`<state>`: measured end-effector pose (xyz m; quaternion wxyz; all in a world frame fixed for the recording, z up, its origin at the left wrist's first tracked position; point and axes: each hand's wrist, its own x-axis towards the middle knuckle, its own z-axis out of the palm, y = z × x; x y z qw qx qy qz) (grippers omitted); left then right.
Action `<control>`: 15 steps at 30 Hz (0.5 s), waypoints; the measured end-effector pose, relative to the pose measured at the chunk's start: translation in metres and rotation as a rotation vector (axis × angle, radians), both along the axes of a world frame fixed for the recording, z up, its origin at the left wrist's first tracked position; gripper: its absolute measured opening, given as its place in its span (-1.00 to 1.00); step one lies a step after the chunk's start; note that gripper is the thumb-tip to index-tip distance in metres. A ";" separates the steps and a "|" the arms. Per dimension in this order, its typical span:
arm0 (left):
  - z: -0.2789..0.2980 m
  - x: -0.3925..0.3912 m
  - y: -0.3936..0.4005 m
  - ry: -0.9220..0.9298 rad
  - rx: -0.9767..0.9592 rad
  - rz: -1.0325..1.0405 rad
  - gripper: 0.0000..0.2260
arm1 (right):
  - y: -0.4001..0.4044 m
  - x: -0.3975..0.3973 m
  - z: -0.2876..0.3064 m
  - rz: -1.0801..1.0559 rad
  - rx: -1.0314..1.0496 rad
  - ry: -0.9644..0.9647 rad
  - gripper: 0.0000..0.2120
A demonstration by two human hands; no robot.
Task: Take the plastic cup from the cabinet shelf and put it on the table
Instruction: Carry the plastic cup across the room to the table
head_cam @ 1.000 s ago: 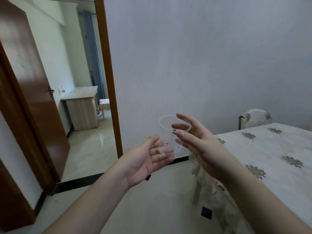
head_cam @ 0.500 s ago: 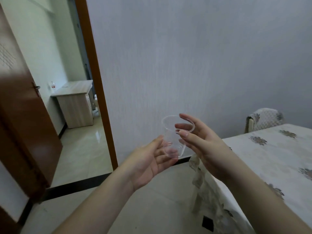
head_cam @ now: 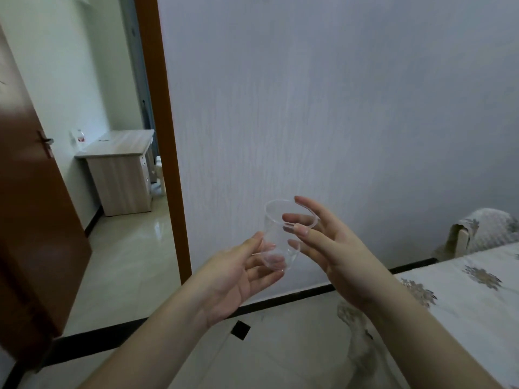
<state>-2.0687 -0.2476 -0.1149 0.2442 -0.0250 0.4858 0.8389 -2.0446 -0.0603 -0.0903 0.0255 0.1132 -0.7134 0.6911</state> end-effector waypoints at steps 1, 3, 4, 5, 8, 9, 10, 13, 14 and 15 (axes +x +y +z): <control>-0.001 -0.014 -0.001 -0.004 0.008 -0.006 -0.55 | -0.002 -0.013 -0.001 -0.010 0.003 0.001 -0.41; -0.003 -0.040 0.001 -0.012 0.020 -0.017 -0.54 | -0.002 -0.038 -0.004 -0.036 0.013 0.004 -0.39; -0.005 -0.053 0.003 -0.013 0.020 -0.023 -0.55 | -0.001 -0.049 -0.005 -0.049 0.021 0.005 -0.39; -0.008 -0.065 0.007 -0.016 0.016 -0.029 -0.57 | 0.001 -0.060 -0.007 -0.060 0.031 0.004 -0.40; -0.016 -0.102 0.022 -0.020 -0.011 -0.044 -0.64 | 0.014 -0.092 -0.012 -0.092 0.057 0.009 -0.45; -0.019 -0.115 0.028 -0.020 -0.018 -0.049 -0.65 | 0.021 -0.104 -0.013 -0.099 0.067 0.009 -0.47; -0.022 -0.129 0.036 -0.021 -0.021 -0.056 -0.66 | 0.029 -0.115 -0.015 -0.104 0.083 0.009 -0.48; -0.028 -0.172 0.065 -0.018 -0.013 -0.085 -0.67 | 0.060 -0.153 -0.015 -0.107 0.137 0.013 -0.49; -0.030 -0.186 0.076 -0.019 -0.008 -0.094 -0.67 | 0.072 -0.165 -0.015 -0.108 0.143 0.013 -0.48; -0.031 -0.200 0.089 -0.020 -0.009 -0.101 -0.66 | 0.083 -0.177 -0.017 -0.109 0.147 0.016 -0.48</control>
